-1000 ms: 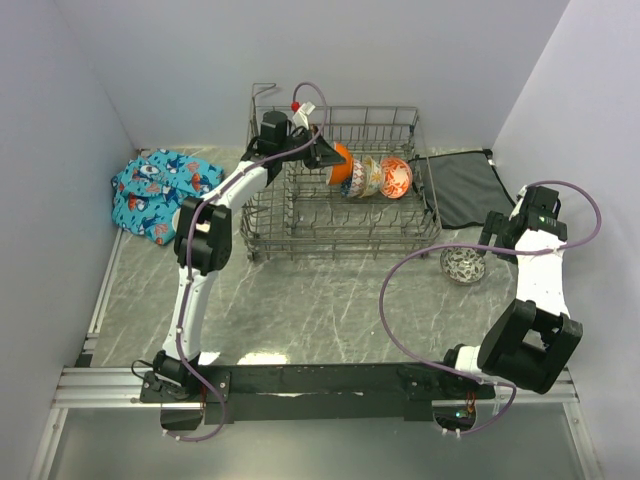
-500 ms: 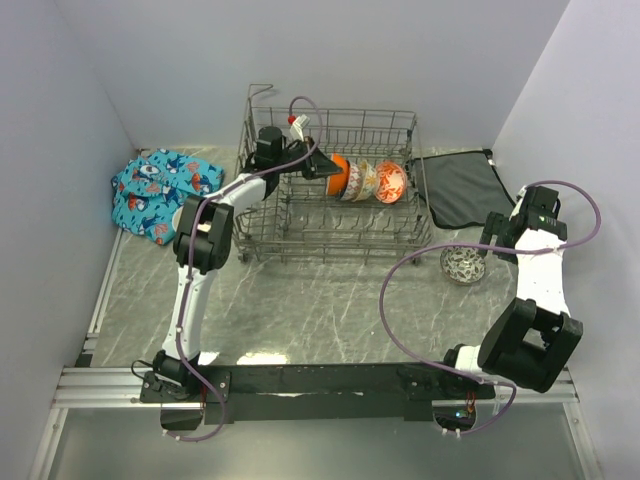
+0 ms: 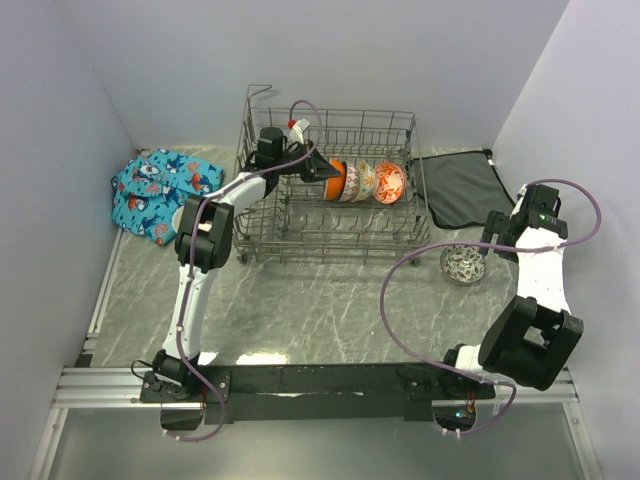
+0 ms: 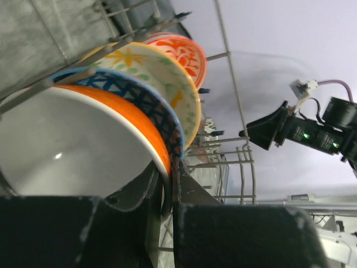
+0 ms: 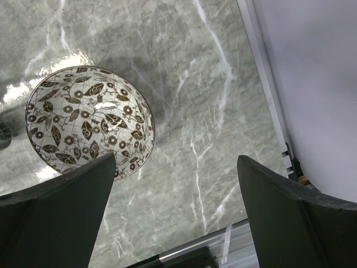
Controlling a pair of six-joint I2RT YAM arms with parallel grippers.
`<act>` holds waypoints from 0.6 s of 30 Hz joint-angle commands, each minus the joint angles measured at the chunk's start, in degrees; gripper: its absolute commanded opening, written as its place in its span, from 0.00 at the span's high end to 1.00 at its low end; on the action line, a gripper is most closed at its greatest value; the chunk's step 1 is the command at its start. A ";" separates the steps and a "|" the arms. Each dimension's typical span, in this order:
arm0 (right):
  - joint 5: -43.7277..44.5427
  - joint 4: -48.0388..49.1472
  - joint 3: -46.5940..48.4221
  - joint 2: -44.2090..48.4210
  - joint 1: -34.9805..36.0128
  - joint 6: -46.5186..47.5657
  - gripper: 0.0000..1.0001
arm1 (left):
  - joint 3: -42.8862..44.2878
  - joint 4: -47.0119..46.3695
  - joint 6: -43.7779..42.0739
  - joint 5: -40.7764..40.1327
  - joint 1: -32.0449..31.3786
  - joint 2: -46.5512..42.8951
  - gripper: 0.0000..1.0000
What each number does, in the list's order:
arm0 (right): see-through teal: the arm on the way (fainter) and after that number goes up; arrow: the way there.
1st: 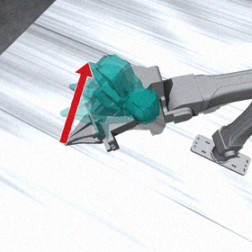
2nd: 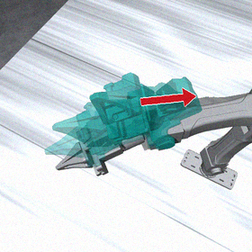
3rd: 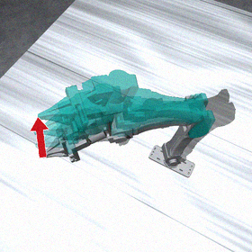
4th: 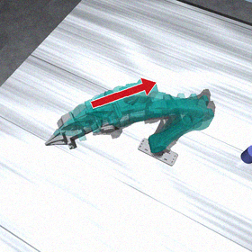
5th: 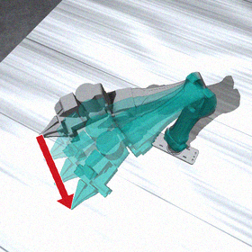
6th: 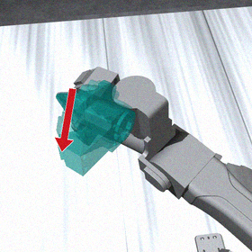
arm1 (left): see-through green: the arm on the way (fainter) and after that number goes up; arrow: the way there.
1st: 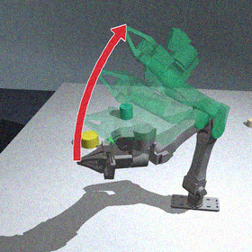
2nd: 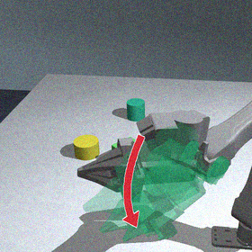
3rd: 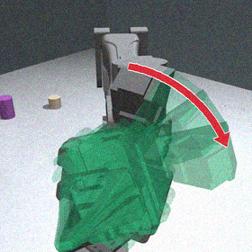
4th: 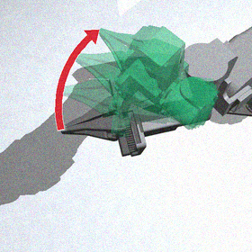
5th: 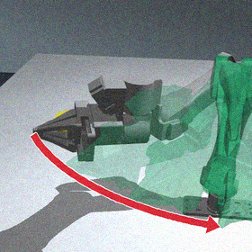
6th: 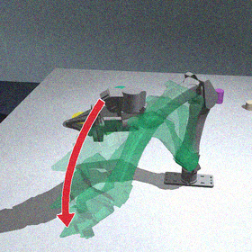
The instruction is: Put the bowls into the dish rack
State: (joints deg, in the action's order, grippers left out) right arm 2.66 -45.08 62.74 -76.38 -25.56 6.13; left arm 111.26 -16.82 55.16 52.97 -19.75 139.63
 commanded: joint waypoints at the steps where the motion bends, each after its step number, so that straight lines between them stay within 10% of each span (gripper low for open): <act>1: 0.86 1.31 2.91 -0.96 -0.37 0.55 0.02 | 7.38 14.06 -13.29 -11.65 0.86 2.57 0.87; 18: -0.72 2.10 2.91 -2.54 -0.37 -0.07 0.03 | 14.68 21.20 -22.63 -18.77 -0.47 -0.76 0.60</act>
State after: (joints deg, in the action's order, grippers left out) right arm 2.37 -44.53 63.00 -78.11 -25.56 6.09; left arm 121.97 0.80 39.16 41.21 -20.71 141.38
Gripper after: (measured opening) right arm 0.975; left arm 0.398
